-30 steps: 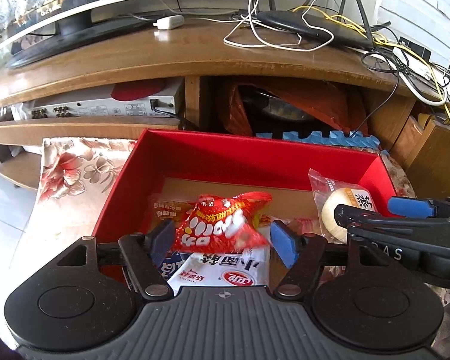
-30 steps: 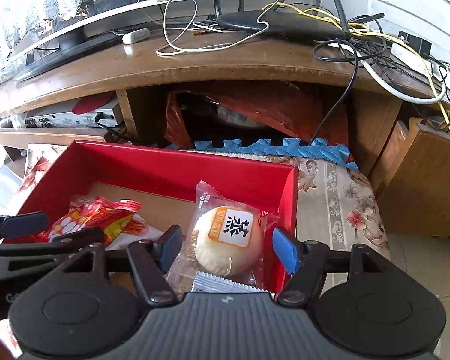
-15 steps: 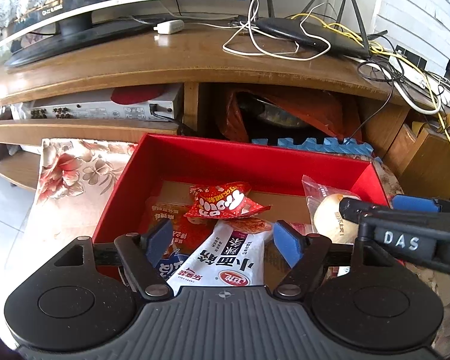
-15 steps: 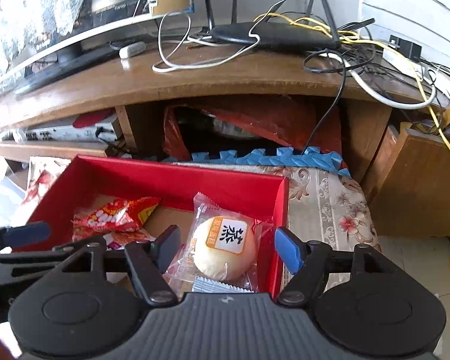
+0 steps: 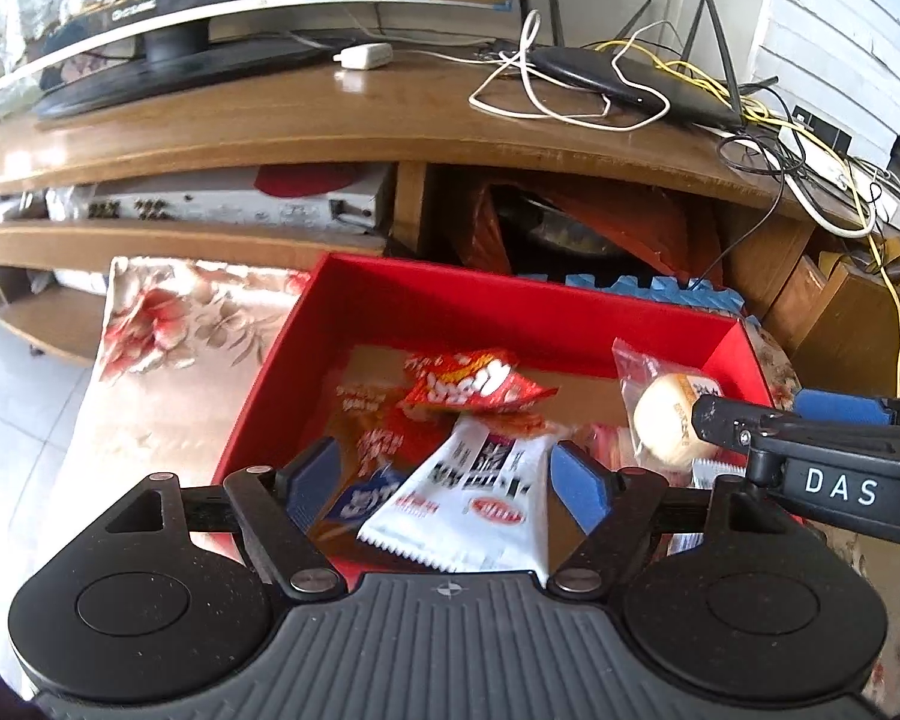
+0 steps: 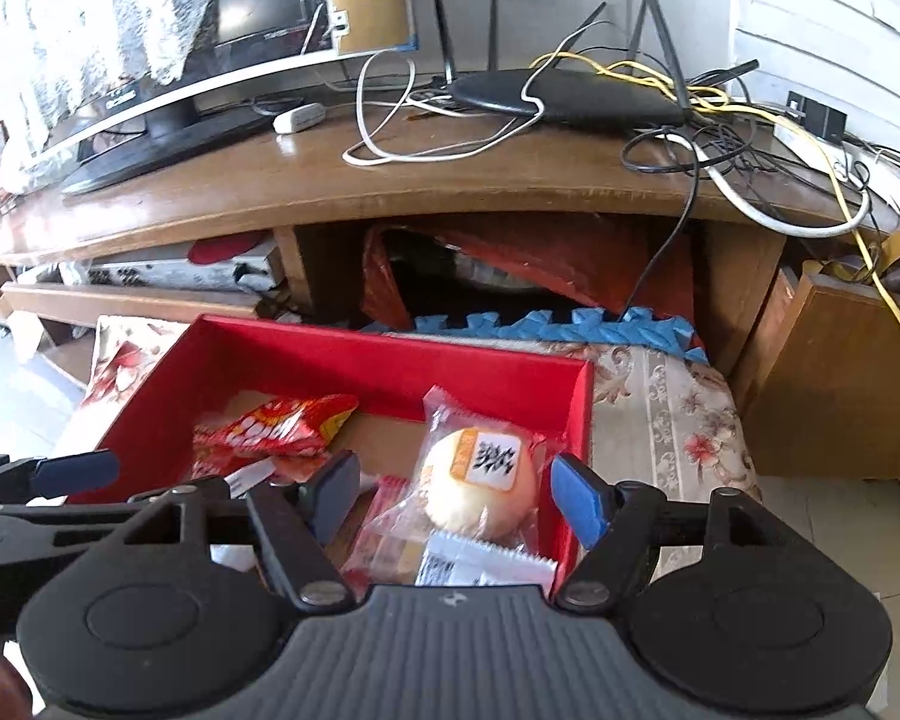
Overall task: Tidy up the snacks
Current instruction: 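Move the left tool to the gold wafer packet while the right tool moves to the sausage pack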
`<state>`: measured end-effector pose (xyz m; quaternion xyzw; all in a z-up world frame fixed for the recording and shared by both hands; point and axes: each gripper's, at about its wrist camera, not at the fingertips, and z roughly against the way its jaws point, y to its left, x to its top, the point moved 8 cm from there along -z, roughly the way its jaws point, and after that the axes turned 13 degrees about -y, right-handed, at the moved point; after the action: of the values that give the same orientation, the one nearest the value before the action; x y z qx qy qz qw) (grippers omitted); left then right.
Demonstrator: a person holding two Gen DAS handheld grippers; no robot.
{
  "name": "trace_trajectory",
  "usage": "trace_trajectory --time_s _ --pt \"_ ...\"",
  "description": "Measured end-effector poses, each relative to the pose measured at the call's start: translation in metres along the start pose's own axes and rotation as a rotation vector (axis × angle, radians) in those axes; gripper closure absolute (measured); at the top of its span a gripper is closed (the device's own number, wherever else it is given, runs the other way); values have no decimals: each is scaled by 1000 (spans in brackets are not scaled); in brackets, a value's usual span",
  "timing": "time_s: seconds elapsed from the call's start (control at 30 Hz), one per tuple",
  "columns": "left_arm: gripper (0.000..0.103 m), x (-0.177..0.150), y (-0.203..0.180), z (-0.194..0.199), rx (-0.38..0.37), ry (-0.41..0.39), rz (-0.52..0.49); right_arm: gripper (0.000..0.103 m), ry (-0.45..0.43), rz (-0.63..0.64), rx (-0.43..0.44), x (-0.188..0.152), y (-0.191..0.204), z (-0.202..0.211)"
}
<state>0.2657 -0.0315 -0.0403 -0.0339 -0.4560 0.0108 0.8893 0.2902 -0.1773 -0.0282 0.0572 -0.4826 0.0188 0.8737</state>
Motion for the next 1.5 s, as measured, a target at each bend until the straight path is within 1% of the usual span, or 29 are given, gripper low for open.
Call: trace_trajectory --time_s 0.2,0.4,0.57,0.8,1.07,1.27,1.33,1.5 --pt "19 -11 15 25 12 3 16 28 29 23 27 -17 14 14" --pt "19 -30 28 45 12 31 34 28 52 17 62 -33 28 34" --pt "19 -47 41 58 31 55 42 27 88 48 81 -53 42 45" --pt "19 -53 56 63 38 64 67 27 135 38 103 -74 48 52" --pt "18 -47 73 70 12 44 111 27 174 -50 61 -84 21 56" --pt "18 -49 98 72 33 53 134 27 212 -29 85 -94 35 49" --pt "18 -50 105 72 31 59 147 27 204 -32 91 -91 37 49" --pt "18 -59 110 63 4 110 190 26 208 -52 92 -87 32 47"
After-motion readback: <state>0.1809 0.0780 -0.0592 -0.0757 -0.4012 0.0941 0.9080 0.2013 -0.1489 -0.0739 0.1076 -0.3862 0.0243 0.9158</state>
